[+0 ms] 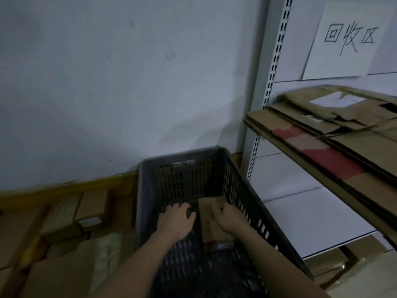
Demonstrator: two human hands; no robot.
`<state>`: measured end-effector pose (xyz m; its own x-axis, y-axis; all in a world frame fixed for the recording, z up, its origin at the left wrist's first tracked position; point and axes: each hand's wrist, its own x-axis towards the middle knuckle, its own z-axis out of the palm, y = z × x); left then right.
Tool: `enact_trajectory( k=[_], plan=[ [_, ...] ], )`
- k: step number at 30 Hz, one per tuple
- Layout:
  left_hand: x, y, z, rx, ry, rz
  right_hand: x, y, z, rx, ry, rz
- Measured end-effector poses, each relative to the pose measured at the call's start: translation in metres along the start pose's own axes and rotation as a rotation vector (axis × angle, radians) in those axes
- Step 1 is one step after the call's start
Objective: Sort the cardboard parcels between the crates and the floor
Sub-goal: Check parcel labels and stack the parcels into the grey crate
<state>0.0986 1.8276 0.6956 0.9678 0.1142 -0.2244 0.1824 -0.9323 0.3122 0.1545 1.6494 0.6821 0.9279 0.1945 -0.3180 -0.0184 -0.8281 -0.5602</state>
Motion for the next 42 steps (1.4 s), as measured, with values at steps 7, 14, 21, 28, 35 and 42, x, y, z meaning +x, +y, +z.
enact_trajectory(
  k=[7, 14, 21, 28, 35, 42],
  plan=[
    [0.039, -0.001, 0.043, -0.185, -0.181, -0.144, 0.049, 0.031, 0.029, -0.041, -0.169, 0.211],
    [0.055, 0.001, 0.073, -0.339, -0.364, -0.27, 0.065, 0.056, 0.048, 0.146, -0.19, 0.31],
    [0.06, -0.003, 0.099, -0.601, -0.467, -0.347, 0.063, 0.056, 0.051, 0.295, -0.175, 0.331],
    [0.051, -0.003, 0.06, -0.771, -0.329, -0.36, 0.055, 0.03, 0.034, 0.661, -0.089, 0.277],
    [0.032, 0.0, -0.02, -0.718, -0.13, -0.219, 0.037, -0.005, -0.008, 0.877, -0.009, 0.124],
    [0.004, -0.028, -0.108, -0.484, 0.268, -0.126, 0.009, -0.06, -0.048, 0.935, 0.088, -0.062]
  ],
)
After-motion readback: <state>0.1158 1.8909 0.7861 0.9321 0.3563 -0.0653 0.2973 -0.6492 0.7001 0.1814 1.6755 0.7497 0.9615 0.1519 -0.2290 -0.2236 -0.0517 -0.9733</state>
